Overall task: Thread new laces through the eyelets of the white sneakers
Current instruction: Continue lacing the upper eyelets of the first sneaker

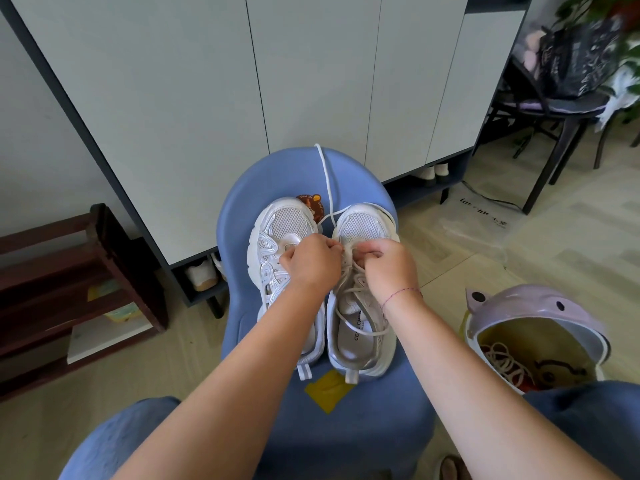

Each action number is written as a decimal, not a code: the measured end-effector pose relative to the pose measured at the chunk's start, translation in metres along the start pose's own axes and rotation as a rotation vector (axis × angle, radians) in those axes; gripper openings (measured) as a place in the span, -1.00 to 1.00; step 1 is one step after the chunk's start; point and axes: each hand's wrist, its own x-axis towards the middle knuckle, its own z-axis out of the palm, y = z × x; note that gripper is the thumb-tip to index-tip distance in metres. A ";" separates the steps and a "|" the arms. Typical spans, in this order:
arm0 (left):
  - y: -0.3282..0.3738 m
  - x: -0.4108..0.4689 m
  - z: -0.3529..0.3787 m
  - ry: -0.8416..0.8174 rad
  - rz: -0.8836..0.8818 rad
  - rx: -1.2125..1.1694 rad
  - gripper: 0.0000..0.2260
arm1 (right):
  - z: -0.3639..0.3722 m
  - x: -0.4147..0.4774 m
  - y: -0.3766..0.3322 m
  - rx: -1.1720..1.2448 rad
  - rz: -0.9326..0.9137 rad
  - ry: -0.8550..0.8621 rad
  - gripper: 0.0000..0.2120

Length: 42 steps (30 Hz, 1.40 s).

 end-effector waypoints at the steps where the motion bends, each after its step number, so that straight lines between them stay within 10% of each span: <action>1: 0.000 0.001 0.000 -0.002 -0.004 0.003 -0.77 | -0.002 -0.001 0.000 0.056 0.029 -0.013 -0.68; 25: 0.003 0.001 0.014 0.138 -0.067 0.046 -0.79 | -0.016 -0.001 -0.011 0.761 0.549 -0.299 -0.72; 34: 0.001 -0.010 0.004 0.270 -0.029 -0.324 -0.80 | -0.011 -0.002 -0.005 0.510 0.328 -0.186 -0.81; 38: -0.008 -0.006 -0.012 0.230 0.063 -0.449 -0.84 | -0.009 -0.002 -0.003 -0.056 -0.091 0.035 -0.81; 42: -0.016 -0.003 -0.016 0.152 0.173 -0.340 -0.82 | -0.001 0.007 -0.008 -0.083 -0.350 -0.023 -0.85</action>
